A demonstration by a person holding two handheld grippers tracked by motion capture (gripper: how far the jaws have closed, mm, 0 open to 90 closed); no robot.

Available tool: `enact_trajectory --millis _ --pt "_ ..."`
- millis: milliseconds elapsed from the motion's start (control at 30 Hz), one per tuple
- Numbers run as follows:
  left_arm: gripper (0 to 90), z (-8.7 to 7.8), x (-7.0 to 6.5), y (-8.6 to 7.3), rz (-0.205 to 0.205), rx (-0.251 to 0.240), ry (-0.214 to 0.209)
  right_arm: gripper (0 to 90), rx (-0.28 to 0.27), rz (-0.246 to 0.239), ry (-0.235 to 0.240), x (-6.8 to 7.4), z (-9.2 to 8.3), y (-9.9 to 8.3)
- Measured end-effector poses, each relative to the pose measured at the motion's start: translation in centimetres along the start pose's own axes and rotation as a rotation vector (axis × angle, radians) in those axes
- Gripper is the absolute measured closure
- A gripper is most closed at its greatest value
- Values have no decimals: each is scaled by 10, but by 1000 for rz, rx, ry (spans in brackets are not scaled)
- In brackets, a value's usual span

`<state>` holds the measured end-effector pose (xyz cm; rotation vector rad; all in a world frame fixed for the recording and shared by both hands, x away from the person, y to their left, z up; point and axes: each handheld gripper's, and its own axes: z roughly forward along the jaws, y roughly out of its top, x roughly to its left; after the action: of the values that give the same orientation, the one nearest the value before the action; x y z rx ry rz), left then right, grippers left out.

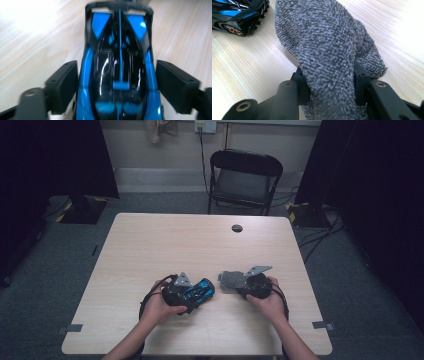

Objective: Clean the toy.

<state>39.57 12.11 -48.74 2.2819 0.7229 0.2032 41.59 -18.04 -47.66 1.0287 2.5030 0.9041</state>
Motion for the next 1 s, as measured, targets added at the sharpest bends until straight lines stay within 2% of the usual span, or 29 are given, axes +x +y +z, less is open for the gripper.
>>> enact_trajectory --millis 167,233,267,333,400,467,533,667,800,1000 --pt "166 11 -3 6 12 21 11 591 2 -3 -1 1 1 0" --pt "165 14 -5 6 47 17 24 591 0 -2 -1 1 1 0" --pt "171 14 -5 7 46 12 23 591 0 -3 -1 1 1 0" --pt "256 14 -5 7 50 7 27 591 -1 -2 0 0 1 0" --pt "257 13 -7 8 32 14 37 591 0 0 -2 1 1 -1" --pt "258 13 -7 9 34 24 38 591 0 -2 -3 1 1 0" --pt "258 13 -7 8 46 10 40 591 0 -1 -4 1 1 -1" --pt "259 7 -8 9 60 8 33 593 -2 -1 -1 1 1 -1" --pt "268 -5 -5 13 43 -22 1 594 2 1 1 0 1 0" --pt "269 -12 -2 13 32 -44 -11 606 10 -4 -6 1 1 2"
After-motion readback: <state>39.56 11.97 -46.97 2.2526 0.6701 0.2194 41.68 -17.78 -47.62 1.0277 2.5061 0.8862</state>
